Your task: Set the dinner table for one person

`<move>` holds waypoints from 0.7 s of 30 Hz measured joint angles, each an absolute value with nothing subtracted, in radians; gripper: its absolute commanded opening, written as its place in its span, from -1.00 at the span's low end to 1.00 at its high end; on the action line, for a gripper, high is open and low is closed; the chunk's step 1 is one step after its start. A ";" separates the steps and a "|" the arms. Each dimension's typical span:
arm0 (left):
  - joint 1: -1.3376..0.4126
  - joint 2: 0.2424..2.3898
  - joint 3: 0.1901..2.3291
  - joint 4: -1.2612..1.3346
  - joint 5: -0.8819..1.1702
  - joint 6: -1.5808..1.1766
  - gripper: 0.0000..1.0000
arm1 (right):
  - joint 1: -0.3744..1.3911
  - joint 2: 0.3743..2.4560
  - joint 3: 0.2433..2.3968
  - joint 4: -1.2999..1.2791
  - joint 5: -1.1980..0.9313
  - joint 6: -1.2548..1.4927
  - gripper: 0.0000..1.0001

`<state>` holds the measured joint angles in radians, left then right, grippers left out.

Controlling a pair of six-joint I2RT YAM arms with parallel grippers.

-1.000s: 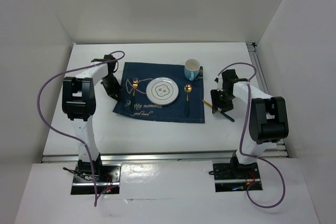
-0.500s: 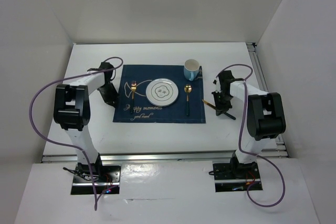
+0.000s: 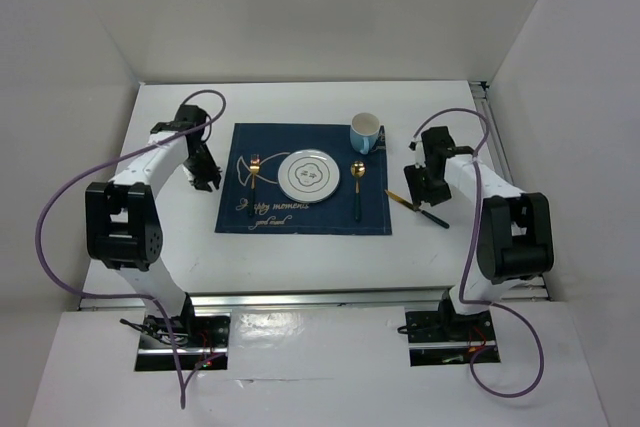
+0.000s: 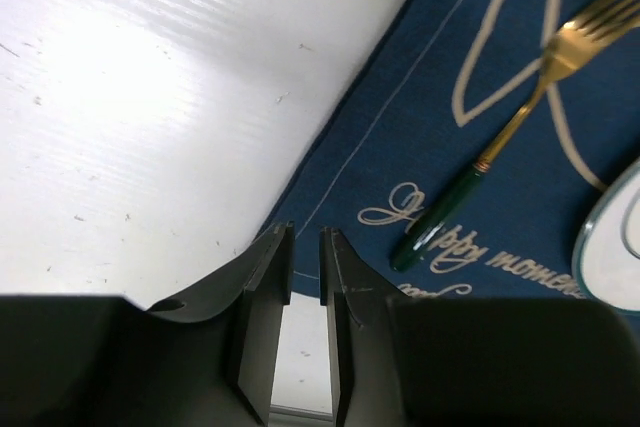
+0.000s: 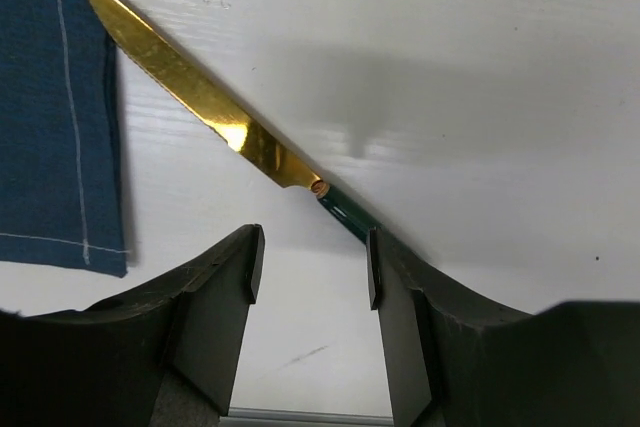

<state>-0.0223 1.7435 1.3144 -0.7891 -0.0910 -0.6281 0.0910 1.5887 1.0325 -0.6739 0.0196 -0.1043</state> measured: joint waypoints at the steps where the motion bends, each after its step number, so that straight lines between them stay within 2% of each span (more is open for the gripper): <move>1: -0.022 1.733 1.322 -0.792 -0.093 -0.627 -0.30 | 0.091 1.594 1.032 -0.672 0.023 -0.117 0.15; 7: -0.022 1.700 1.358 -0.813 -0.100 -0.627 -0.25 | 0.076 1.628 1.000 -0.636 0.022 -0.181 0.12; 8: -0.022 1.699 1.360 -0.818 -0.100 -0.627 -0.13 | 0.069 1.632 0.995 -0.627 0.019 -0.189 0.12; 11: -0.022 1.697 1.362 -0.828 -0.100 -0.620 -0.04 | 0.049 1.648 0.989 -0.606 0.014 -0.205 0.08; 13: -0.022 1.691 1.362 -0.833 -0.101 -0.611 -0.04 | 0.038 1.661 0.987 -0.593 0.013 -0.212 -0.04; 15: -0.022 1.681 1.362 -0.837 -0.100 -0.606 -0.04 | 0.027 1.672 0.986 -0.585 0.002 -0.215 -0.34; 18: -0.022 1.663 1.367 -0.843 -0.101 -0.606 -0.04 | 0.007 1.676 0.974 -0.566 -0.010 -0.212 -0.69; 21: -0.022 1.659 1.380 -0.849 -0.101 -0.605 -0.04 | -0.006 1.674 0.972 -0.557 -0.015 -0.206 -0.87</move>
<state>-0.0219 1.6592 1.3800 -0.8486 -0.1005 -0.6052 -0.0059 1.6737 0.9718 -0.5568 -0.0147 -0.2058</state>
